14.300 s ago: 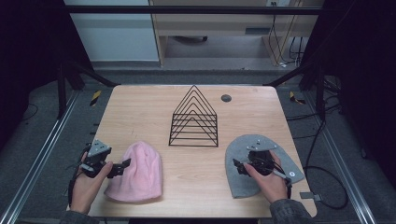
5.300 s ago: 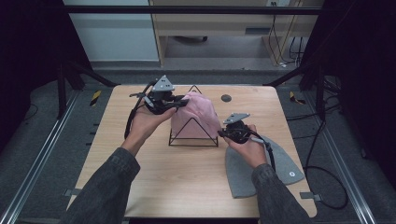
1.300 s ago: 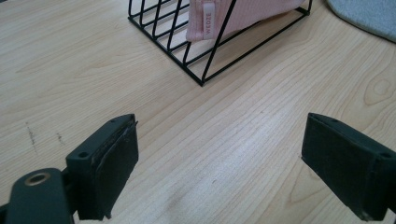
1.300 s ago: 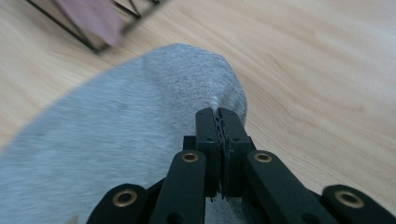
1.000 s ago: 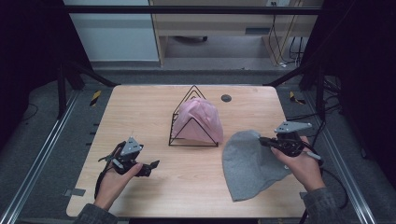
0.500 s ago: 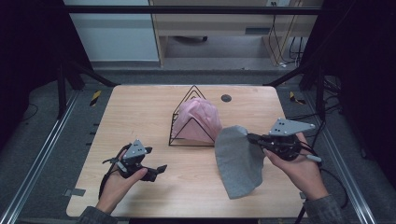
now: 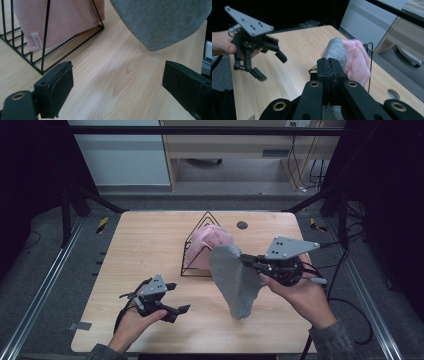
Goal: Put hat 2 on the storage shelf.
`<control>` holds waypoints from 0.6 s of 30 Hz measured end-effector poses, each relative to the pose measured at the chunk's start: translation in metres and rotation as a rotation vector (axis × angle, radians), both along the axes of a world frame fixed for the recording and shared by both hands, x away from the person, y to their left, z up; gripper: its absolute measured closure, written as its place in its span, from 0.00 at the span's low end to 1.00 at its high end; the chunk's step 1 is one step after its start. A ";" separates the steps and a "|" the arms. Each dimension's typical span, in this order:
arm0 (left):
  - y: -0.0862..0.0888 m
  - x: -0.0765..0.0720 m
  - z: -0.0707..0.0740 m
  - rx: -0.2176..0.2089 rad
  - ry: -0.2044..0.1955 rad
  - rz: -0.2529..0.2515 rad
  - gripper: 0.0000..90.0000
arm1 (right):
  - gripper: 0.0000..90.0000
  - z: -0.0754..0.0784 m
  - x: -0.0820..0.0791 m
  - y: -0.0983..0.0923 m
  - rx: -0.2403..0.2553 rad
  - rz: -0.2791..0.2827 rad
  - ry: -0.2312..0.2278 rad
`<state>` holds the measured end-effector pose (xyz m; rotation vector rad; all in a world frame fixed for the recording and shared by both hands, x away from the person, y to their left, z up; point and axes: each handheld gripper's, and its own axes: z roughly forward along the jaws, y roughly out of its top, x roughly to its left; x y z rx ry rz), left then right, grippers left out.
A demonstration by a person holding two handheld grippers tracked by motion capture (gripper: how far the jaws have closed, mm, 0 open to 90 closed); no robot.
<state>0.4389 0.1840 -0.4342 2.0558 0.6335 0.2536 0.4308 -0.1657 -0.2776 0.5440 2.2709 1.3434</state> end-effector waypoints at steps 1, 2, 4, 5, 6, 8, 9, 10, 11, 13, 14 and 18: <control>0.000 0.000 0.000 -0.005 0.002 -0.002 0.10 | 0.99 0.003 0.000 0.004 0.000 0.007 -0.005; 0.000 0.000 0.000 -0.005 0.002 -0.002 0.10 | 0.99 0.003 0.000 0.004 0.000 0.007 -0.005; -0.001 0.000 0.000 -0.015 0.002 -0.002 0.11 | 0.99 0.009 0.000 0.013 0.004 0.025 -0.011; -0.001 0.000 0.001 -0.024 0.000 0.001 0.11 | 0.99 0.014 0.000 0.021 0.002 0.039 -0.018; 0.000 0.001 0.001 -0.030 0.000 0.001 0.11 | 0.99 0.015 0.000 0.024 0.001 0.045 -0.021; 0.000 0.001 0.002 -0.036 0.001 0.000 0.12 | 0.99 0.019 0.000 0.033 -0.006 0.060 -0.027; 0.001 0.002 0.003 -0.050 0.004 -0.002 0.13 | 0.99 0.021 0.001 0.037 -0.007 0.067 -0.029; 0.001 0.002 0.003 -0.058 0.005 0.000 0.14 | 0.99 0.022 0.001 0.041 -0.008 0.073 -0.030; 0.002 0.003 0.003 -0.061 0.007 -0.001 0.14 | 0.99 0.022 0.001 0.044 -0.009 0.077 -0.030; 0.001 0.003 0.004 -0.064 0.008 -0.003 0.15 | 0.99 0.023 0.002 0.051 -0.009 0.090 -0.028; 0.001 0.004 0.004 -0.062 0.005 -0.005 0.16 | 0.99 0.023 0.002 0.054 -0.010 0.096 -0.028; -0.003 0.012 0.004 -0.100 0.016 -0.018 0.19 | 0.99 0.021 0.002 0.065 -0.021 0.115 -0.025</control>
